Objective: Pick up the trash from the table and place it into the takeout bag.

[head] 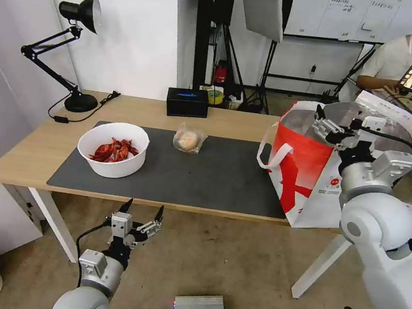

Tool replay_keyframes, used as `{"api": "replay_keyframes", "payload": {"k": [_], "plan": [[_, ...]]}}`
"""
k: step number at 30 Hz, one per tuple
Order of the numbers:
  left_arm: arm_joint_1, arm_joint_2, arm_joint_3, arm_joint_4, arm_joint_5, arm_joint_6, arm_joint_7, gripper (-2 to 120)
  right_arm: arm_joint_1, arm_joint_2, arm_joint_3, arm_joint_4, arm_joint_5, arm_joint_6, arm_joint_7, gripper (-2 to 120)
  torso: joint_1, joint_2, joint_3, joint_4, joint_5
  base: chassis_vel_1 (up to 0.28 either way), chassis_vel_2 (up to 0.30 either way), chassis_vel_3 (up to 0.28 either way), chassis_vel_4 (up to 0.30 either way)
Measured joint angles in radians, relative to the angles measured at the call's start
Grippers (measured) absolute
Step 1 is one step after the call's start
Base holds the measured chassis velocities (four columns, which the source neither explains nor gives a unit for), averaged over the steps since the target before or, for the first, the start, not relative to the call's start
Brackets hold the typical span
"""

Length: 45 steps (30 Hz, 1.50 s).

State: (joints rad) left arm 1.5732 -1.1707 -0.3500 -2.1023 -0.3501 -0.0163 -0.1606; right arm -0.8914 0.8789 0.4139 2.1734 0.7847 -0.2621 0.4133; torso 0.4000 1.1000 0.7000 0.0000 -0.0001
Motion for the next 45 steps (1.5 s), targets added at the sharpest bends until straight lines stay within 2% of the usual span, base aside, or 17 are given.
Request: {"api": "replay_keyframes", "payload": {"k": [5, 9, 17, 20, 28, 45], "plan": [[0.001, 0.000, -0.004, 0.000, 0.000, 0.000, 0.000, 100, -0.030, -0.009, -0.004, 0.049, 0.039, 0.013, -0.057, 100, 0.000, 0.000, 0.000, 0.0001, -0.0002, 0.000, 0.000, 0.000, 0.000], [-0.002, 0.000, -0.008, -0.001, -0.001, 0.000, 0.000, 100, -0.141, -0.023, -0.029, 0.114, 0.071, -0.016, -0.117, 100, 0.000, 0.000, 0.000, -0.0002, 0.0000, 0.000, 0.000, 0.000, 0.000], [-0.004, 0.002, -0.020, -0.001, -0.005, 0.000, 0.000, 100, -0.278, -0.027, -0.073, 0.140, 0.064, -0.037, -0.156, 100, 0.000, 0.000, 0.000, 0.0001, -0.0001, 0.000, 0.000, 0.000, 0.000], [-0.009, 0.011, -0.024, -0.001, -0.014, -0.001, 0.001, 100, -0.400, -0.002, -0.102, 0.148, -0.028, -0.037, -0.172, 100, 0.000, 0.000, 0.000, 0.0000, 0.0000, 0.000, 0.000, 0.000, 0.000], [-0.011, 0.025, -0.031, 0.004, -0.026, -0.004, 0.002, 100, -0.539, 0.055, -0.109, 0.136, -0.153, -0.019, -0.169, 100, 0.000, 0.000, 0.000, 0.0000, 0.0000, 0.000, 0.000, 0.000, 0.000], [-0.006, 0.043, -0.033, 0.006, -0.028, -0.007, 0.003, 100, -0.661, 0.115, -0.160, 0.096, -0.288, -0.007, -0.122, 100, 0.000, 0.000, 0.000, 0.0000, 0.0000, 0.000, 0.000, 0.000, 0.000]]}}
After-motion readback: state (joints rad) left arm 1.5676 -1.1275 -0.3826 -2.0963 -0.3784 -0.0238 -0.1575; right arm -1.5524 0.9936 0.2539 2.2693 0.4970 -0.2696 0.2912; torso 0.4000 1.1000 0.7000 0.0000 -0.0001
